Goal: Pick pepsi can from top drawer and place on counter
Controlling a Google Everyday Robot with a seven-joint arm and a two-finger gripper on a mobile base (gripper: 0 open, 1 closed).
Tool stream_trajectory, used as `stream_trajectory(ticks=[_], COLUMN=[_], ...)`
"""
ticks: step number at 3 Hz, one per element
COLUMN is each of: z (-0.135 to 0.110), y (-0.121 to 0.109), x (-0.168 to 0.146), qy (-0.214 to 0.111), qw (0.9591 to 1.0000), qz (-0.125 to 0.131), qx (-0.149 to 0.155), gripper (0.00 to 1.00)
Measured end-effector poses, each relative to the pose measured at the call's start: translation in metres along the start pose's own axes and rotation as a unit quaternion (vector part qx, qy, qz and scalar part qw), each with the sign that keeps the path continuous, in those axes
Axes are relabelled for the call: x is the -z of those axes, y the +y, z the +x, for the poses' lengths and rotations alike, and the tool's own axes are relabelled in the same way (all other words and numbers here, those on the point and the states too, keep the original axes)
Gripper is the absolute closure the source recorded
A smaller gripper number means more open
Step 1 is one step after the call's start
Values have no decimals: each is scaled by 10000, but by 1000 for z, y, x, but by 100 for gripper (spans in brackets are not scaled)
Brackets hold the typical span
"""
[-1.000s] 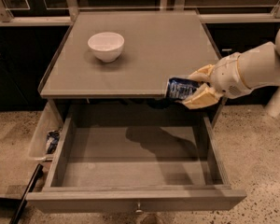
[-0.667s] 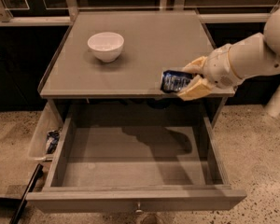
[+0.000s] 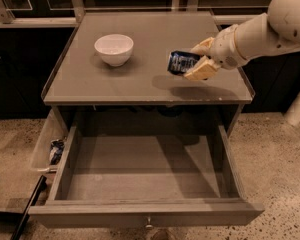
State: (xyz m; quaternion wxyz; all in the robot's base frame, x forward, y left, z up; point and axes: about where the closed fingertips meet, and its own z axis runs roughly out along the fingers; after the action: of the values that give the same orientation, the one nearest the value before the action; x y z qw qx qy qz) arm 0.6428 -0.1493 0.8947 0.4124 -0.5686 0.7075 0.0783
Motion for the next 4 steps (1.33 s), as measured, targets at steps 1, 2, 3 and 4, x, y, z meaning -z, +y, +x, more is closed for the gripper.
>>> stream_trajectory(ticks=[1,2,3,4], z=[0,3,2,6], y=[-29,-44,-52,-55], x=[-15,-30,-45,-58], qy=[-161,-373,-471,-369], qw=[9997,9983,9967,9955], qz=[3,-123,-257,-331], qx=[-176,-435,-615,-803], gripper=[100,100,100,100])
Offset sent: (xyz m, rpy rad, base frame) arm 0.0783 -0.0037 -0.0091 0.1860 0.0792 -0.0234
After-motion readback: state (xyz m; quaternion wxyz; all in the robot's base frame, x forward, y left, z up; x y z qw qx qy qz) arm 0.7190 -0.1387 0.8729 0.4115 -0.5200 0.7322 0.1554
